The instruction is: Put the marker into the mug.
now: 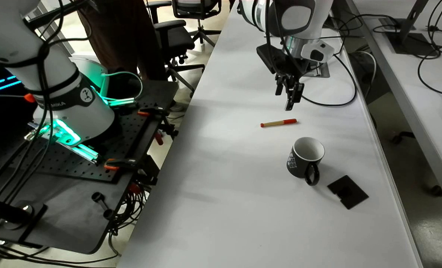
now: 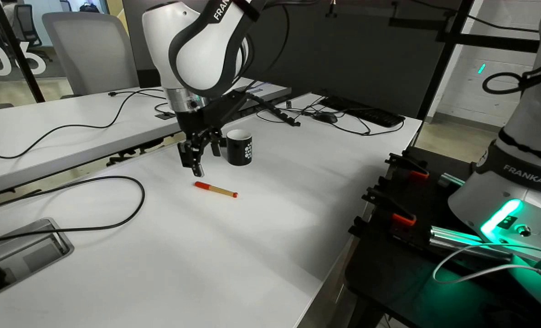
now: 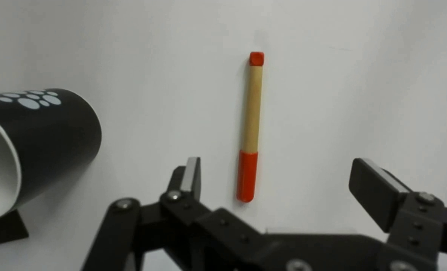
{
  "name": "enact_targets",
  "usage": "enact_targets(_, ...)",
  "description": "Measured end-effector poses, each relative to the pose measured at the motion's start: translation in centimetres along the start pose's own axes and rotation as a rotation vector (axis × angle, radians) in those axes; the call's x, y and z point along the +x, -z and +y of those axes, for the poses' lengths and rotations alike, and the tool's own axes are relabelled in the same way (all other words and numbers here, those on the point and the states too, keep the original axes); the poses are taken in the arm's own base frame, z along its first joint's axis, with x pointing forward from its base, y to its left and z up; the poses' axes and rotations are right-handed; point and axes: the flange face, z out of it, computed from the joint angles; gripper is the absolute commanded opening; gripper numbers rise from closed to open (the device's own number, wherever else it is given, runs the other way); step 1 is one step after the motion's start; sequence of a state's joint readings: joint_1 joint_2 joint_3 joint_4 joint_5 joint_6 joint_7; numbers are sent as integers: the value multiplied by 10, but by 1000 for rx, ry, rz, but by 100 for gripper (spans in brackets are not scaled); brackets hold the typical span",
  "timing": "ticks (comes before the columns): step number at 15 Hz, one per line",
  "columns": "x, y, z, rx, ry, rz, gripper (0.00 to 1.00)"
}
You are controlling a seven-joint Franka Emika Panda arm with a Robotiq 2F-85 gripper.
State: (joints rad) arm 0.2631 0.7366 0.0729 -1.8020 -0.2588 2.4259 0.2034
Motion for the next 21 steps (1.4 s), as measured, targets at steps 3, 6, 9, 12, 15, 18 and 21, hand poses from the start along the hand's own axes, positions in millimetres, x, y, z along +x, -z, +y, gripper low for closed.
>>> enact_targets(3, 6, -9, 2, 1, -7, 0, 100)
enact_targets(6, 9, -21, 4, -3, -11, -8, 100)
enact_targets(9, 11, -32, 6, -5, -14, -18, 100)
enact_targets(12, 13, -42, 6, -7, -15, -25, 100)
enact_targets(15, 16, -50, 8, -10, -18, -30, 100)
enact_targets(18, 19, -56, 11, -16, -24, -32, 100)
enact_targets(21, 24, -58, 14, -23, -28, -33, 100)
